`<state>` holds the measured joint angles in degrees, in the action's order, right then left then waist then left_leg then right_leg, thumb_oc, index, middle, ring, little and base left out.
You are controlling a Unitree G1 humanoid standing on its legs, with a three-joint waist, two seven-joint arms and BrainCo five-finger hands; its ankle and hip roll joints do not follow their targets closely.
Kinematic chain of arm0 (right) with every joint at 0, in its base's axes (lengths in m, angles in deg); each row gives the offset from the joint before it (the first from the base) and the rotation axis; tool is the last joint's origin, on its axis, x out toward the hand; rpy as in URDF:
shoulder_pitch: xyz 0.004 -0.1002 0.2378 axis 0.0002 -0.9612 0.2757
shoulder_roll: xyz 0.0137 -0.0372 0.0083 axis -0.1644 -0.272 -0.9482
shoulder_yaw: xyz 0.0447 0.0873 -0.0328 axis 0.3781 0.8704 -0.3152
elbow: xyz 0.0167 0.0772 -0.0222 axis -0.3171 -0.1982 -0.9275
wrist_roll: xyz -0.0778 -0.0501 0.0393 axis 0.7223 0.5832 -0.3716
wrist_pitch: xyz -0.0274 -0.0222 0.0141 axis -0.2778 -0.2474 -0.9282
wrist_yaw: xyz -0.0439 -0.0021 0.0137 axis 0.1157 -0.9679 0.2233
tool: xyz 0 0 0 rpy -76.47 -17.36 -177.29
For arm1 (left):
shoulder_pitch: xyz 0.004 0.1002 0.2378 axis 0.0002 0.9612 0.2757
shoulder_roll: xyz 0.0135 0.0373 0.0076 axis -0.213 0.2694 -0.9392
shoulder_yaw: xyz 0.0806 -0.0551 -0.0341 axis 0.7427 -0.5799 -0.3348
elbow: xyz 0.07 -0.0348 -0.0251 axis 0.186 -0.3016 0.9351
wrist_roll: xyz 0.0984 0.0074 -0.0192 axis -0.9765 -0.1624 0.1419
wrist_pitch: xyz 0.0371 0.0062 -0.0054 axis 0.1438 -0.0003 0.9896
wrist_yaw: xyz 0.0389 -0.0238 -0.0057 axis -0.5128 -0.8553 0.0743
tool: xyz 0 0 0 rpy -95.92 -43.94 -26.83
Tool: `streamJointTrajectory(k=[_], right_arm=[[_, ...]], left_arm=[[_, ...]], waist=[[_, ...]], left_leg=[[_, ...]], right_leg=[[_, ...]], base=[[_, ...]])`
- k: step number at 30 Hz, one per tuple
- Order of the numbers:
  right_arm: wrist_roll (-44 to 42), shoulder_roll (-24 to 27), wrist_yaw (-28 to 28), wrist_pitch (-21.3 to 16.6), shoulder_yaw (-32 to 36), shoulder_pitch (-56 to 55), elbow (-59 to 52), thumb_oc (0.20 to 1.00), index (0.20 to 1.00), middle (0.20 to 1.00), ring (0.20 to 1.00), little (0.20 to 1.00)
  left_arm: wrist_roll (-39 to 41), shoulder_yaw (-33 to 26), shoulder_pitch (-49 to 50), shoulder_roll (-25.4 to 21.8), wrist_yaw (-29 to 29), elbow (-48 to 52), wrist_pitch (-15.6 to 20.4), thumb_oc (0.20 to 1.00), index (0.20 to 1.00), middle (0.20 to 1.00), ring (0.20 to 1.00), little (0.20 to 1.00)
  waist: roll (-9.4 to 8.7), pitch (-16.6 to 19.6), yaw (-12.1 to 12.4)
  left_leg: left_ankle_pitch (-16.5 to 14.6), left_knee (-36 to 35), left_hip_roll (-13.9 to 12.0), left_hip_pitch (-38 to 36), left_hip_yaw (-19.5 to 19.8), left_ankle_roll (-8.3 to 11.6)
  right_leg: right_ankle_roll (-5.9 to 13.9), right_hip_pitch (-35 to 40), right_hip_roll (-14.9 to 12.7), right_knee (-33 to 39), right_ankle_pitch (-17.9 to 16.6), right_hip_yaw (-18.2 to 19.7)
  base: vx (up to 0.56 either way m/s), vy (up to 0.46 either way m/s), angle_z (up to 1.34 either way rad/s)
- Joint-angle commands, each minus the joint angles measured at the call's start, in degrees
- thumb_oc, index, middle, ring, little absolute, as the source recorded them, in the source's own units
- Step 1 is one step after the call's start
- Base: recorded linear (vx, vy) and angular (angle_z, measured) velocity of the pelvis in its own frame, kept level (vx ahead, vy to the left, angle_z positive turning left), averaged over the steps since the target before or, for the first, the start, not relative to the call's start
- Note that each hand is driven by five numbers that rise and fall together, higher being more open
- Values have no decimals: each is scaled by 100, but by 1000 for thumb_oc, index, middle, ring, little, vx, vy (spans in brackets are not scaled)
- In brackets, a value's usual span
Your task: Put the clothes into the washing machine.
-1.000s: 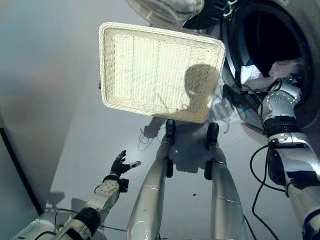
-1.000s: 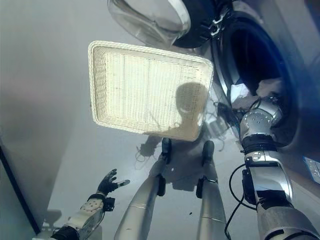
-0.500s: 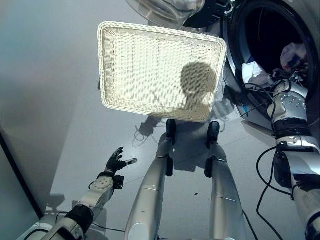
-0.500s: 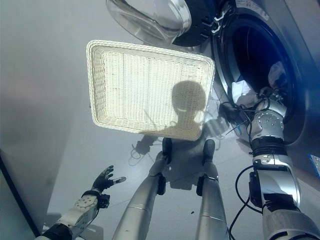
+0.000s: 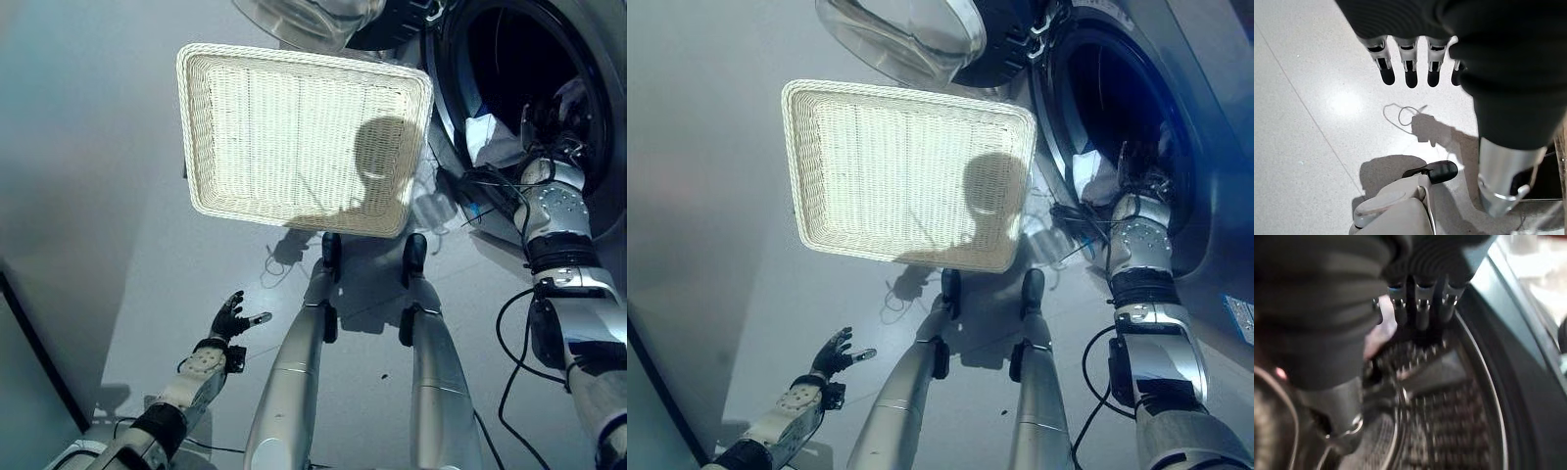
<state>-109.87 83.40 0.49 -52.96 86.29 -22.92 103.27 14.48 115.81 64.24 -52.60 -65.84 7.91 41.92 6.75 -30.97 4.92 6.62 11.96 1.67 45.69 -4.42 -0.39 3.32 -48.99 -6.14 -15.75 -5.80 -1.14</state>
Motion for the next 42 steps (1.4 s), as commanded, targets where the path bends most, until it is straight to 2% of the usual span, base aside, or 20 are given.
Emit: streamJointTrajectory(k=[1,4,5,6,8,9,10,11,13,16,17,18,19,22,25,26,33,35,39,42], right_arm=[[1252,565,1091,-660,91,-200,-1990,1000,1000,1000,1000,1000],[2393,391,628,-607,55,-390,-2308,1000,1000,1000,1000,1000],[2393,391,628,-607,55,-390,-2308,1000,1000,1000,1000,1000],[3537,310,322,-477,-39,-876,-2205,1000,1000,1000,1000,1000],[4228,297,80,-446,-129,-1157,-2086,1000,1000,1000,1000,1000],[4250,292,58,-444,-127,-1138,-2104,1000,1000,1000,1000,1000],[5470,219,-370,-785,-348,-1640,-1788,1000,1000,1000,1000,1000],[5772,183,-554,-810,-423,-1705,-1722,1000,1000,1000,1000,1000],[6552,86,-381,-564,-792,-2056,-1337,1000,1000,1000,1000,1000],[6775,-36,77,-203,-1357,-2442,-911,1000,1000,1000,1000,1000],[6722,-147,317,116,-1573,-2641,-761,1000,1000,1000,1000,1000],[6767,-241,718,250,-1801,-2839,-556,1000,1000,1000,1000,1000],[6765,-241,723,248,-1803,-2837,-552,1000,1000,1000,1000,1000],[7297,-411,1148,775,-2267,-3039,-188,1000,1000,1000,1000,1000],[7364,-415,1156,843,-2302,-3039,-141,1000,1000,1000,1000,1000],[7895,-472,1284,1235,-2522,-3063,403,1000,1000,1000,1000,1000],[8581,-798,548,1332,-2550,-3261,1178,1000,1000,1000,1000,1000],[9225,-942,148,1244,-2554,-3586,1454,1000,1000,1000,1000,1000],[9695,-938,81,1211,-2578,-3808,1545,1000,1000,1000,1000,1000],[9912,-981,344,1275,-2508,-4121,1971,1000,1000,1000,1000,1000]], left_arm=[[-97,-193,298,47,109,-94,-148,1000,1000,1000,1000,1000],[-112,-270,291,119,165,-168,-79,1000,1000,1000,1000,1000],[-112,-270,291,119,165,-168,-79,1000,1000,1000,1000,1000],[-164,-350,319,179,217,-199,-49,1000,1000,1000,1000,1000],[-176,-388,311,205,220,-203,-65,1000,1000,1000,1000,1000],[-177,-399,294,205,219,-201,-64,1000,1000,1000,1000,1000],[-217,-427,333,310,197,-303,36,1000,1000,1000,1000,1000],[-233,-450,302,343,191,-348,69,1000,1000,1000,1000,1000],[-300,-502,326,482,201,-516,240,1000,1000,1000,1000,1000],[-340,-582,249,579,212,-693,374,1000,1000,1000,1000,1000],[-348,-621,205,621,218,-757,433,1000,1000,1000,1000,1000],[-272,-664,178,653,321,-811,546,1000,1000,1000,1000,1000],[-272,-666,180,653,322,-812,546,1000,1000,1000,1000,1000],[-158,-686,117,665,560,-818,734,1000,1000,1000,1000,1000],[-151,-688,115,663,579,-804,733,1000,1000,1000,1000,1000],[63,-718,98,631,899,-776,762,1000,1000,1000,1000,1000],[321,-933,184,732,1350,-929,651,1000,1000,1000,1000,1000],[269,-1037,274,839,1683,-1178,659,1000,1000,1000,1000,1000],[118,-1065,301,864,1961,-1320,608,1000,1000,1000,1000,1000],[-115,-1159,364,913,2321,-1899,607,1000,1000,1000,1000,1000]], waist=[[408,117,-144],[398,117,-199],[398,117,-199],[345,117,-267],[307,117,-302],[309,117,-299],[246,117,-356],[231,117,-364],[184,117,-395],[107,117,-417],[62,117,-426],[21,117,-437],[20,117,-439],[-12,117,-437],[-16,117,-434],[-32,117,-407],[-131,117,-440],[-240,117,-515],[-316,117,-556],[-483,117,-590]], left_leg=[[-119,-41,166,-123,338,220],[-128,-32,174,-137,306,220],[-128,-32,174,-137,306,220],[-193,-10,194,-192,282,223],[-173,-11,194,-179,260,222],[-116,-26,187,-134,257,221],[-156,-29,194,-169,222,205],[-94,-53,183,-117,208,202],[-117,-88,173,-155,152,188],[-102,-90,160,-124,125,185],[-104,-72,174,-119,133,179],[-113,-60,182,-125,137,169],[-113,-60,183,-126,137,169],[-151,-34,246,-224,191,150],[-157,-26,252,-239,196,153],[-212,6,306,-424,237,133],[-470,178,409,-1015,220,91],[-630,259,437,-1519,153,68],[-672,228,436,-1866,125,68],[-734,-26,339,-2776,93,112]], right_leg=[[-6,22,471,-678,679,-626],[-5,22,475,-653,665,-594],[-5,22,475,-653,665,-594],[10,74,475,-628,693,-563],[13,73,480,-569,628,-556],[7,37,487,-535,561,-561],[12,73,504,-502,563,-539],[6,36,518,-445,480,-535],[6,71,529,-405,474,-525],[-7,47,546,-396,449,-517],[-14,53,555,-409,452,-520],[-22,66,557,-411,443,-518],[-22,67,556,-411,444,-518],[-32,172,557,-396,445,-515],[-31,192,553,-390,446,-518],[-27,403,500,-267,408,-531],[-21,1053,394,-59,388,-547],[-14,1581,349,49,393,-512],[17,1911,307,159,345,-492],[147,2764,225,390,301,-410]], base=[[-34,46,-11],[-9,41,-6],[-25,46,0],[0,0,0],[-5,18,0],[0,0,0],[-41,26,-1],[-15,35,0],[-27,38,1],[-54,22,-2],[-65,4,-2],[-54,-2,-2],[-57,-9,-2],[-53,2,0],[-28,8,-1],[-110,41,-8],[-76,60,3],[-75,159,11],[-37,78,9],[-7,46,3]])
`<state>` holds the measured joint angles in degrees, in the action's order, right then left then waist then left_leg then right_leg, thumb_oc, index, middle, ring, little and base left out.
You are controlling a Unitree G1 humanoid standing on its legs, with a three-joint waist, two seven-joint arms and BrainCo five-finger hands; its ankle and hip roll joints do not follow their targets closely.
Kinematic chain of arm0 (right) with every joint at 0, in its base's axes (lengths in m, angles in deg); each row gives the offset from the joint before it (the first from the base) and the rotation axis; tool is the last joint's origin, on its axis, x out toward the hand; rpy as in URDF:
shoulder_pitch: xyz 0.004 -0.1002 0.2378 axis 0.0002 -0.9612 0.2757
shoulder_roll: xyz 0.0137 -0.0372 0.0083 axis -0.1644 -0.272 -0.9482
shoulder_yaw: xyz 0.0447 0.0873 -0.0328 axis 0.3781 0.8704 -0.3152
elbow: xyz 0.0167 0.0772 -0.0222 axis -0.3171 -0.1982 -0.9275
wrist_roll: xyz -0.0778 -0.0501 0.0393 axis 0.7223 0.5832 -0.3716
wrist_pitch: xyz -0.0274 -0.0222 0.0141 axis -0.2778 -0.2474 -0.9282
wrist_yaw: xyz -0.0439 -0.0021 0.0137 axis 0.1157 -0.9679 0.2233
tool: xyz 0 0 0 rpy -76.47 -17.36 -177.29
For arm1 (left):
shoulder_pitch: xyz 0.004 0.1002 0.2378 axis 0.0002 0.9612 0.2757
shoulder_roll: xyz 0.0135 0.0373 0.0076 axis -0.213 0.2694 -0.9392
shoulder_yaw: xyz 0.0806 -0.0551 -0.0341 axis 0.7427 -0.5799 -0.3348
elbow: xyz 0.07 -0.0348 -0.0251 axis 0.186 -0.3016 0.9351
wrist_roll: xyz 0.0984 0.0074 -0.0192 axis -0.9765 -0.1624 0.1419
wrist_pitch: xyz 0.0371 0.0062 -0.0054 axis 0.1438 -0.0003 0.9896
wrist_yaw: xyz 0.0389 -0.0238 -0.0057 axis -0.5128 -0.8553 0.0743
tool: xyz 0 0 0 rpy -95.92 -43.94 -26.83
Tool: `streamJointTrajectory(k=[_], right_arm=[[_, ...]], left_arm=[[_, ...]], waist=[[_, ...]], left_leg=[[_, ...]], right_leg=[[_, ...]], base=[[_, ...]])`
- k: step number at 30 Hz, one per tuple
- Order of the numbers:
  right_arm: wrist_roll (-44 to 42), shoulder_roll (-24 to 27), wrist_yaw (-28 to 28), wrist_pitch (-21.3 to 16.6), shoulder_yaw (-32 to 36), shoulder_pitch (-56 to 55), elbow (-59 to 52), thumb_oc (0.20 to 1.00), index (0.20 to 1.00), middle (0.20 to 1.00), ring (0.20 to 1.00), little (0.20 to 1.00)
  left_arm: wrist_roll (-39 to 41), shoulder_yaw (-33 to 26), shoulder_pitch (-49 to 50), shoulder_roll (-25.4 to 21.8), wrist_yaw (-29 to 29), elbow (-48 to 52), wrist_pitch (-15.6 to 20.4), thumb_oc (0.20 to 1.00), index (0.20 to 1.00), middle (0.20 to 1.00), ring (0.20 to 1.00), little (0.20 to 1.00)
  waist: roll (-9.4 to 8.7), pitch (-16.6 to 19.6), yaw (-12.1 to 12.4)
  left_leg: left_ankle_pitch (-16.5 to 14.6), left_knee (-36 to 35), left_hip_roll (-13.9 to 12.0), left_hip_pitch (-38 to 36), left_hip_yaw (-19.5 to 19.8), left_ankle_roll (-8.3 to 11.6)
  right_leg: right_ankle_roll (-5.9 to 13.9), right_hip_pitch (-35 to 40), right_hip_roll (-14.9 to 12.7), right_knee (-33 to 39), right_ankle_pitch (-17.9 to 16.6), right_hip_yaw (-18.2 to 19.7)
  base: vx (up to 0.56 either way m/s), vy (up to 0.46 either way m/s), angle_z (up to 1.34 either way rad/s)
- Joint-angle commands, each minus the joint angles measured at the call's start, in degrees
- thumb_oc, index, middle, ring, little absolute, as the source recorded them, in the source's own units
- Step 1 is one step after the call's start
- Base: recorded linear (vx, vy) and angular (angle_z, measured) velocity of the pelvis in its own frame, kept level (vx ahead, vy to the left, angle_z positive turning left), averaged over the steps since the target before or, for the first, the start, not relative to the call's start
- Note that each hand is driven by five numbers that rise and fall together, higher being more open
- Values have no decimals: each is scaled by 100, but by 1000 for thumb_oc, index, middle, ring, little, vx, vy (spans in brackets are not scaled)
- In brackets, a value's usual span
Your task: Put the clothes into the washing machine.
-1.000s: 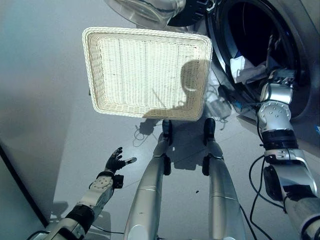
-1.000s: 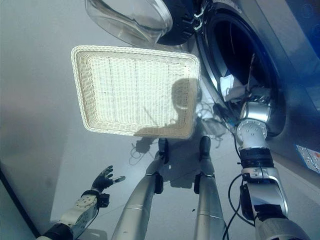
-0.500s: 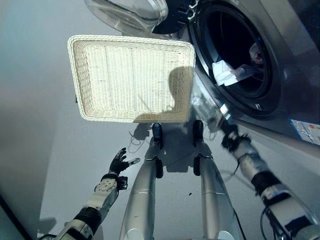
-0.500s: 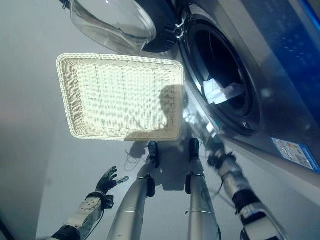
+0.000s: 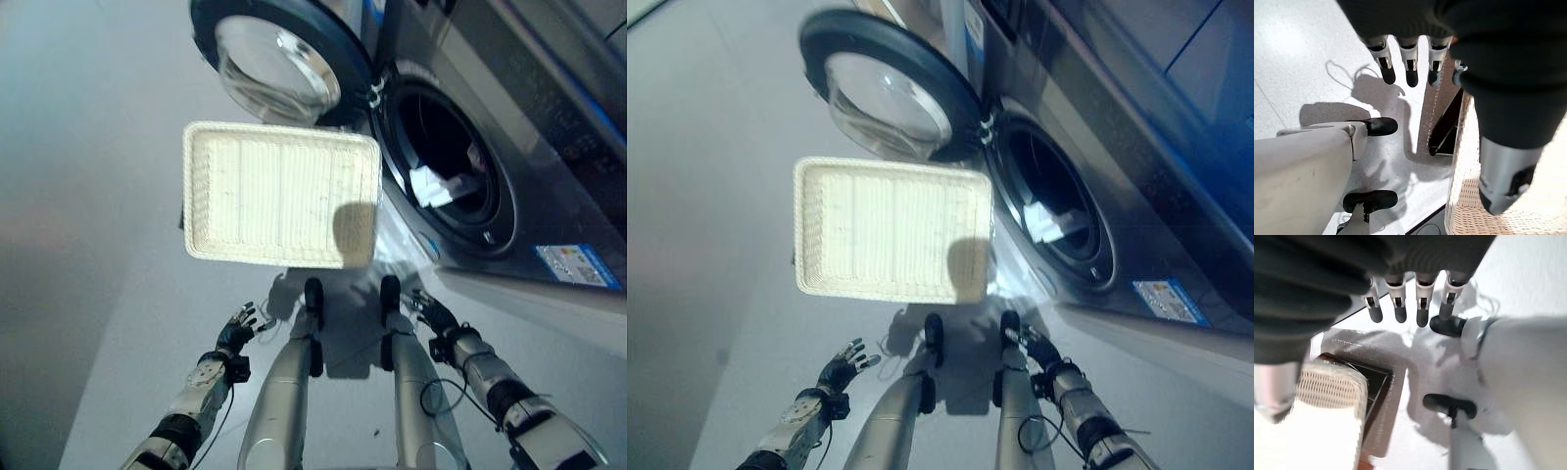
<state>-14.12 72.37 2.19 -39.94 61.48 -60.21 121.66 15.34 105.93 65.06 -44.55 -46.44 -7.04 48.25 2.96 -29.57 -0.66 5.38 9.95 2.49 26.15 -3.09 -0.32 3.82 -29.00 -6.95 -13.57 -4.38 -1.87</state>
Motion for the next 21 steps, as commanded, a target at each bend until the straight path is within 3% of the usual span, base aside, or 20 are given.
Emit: streamJointTrajectory(k=[1,5,8,13,15,19,21], right_arm=[[381,85,236,3,-11,-459,182,1000,1000,1000,1000,1000],[596,-14,387,8,17,-655,339,1000,1000,1000,1000,1000],[805,-178,478,11,8,-894,581,1000,1000,1000,1000,1000],[937,-378,451,101,67,-1089,714,1000,1000,1000,1000,1000],[937,-378,451,101,67,-1089,714,1000,1000,1000,1000,1000],[1097,-567,404,158,59,-1198,864,1000,1000,1000,1000,1000],[1099,-589,393,186,51,-1220,884,1000,1000,1000,1000,1000]], left_arm=[[-345,-218,301,126,489,-511,-15,1000,1000,1000,1000,1000],[-686,-186,366,146,537,-686,2,1000,1000,1000,1000,1000],[-1031,-156,400,231,496,-954,-95,1000,1000,1000,1000,1000],[-1356,-20,545,417,535,-1171,-264,1000,1000,1000,1000,1000],[-1356,-20,545,417,535,-1171,-264,1000,1000,1000,1000,1000],[-1377,-28,708,614,536,-1513,-378,1000,1000,1000,1000,1000],[-1380,-73,766,642,530,-1566,-411,1000,1000,1000,1000,1000]], waist=[[-147,-22,-27],[-241,152,-9],[-345,598,27],[-341,1104,40],[-341,1102,39],[-343,1692,89],[-357,1790,113]], left_leg=[[-610,85,240,-1018,-23,113],[-615,-101,190,-1342,-43,118],[-620,-520,122,-1874,-33,138],[-518,-1081,35,-2469,-29,213],[-517,-1082,35,-2473,-28,213],[-476,-1397,10,-2889,142,241],[-513,-1377,20,-2957,160,235]], right_leg=[[122,960,294,237,151,-320],[167,1282,273,368,150,-285],[203,1887,320,678,212,-312],[223,2510,396,1043,233,-457],[223,2513,396,1044,233,-457],[163,3022,537,1334,291,-444],[146,3119,545,1392,304,-448]], base=[[0,0,0],[61,-40,-12],[107,-95,-4],[135,-76,1],[58,-17,5],[209,-53,13],[130,-19,14]])
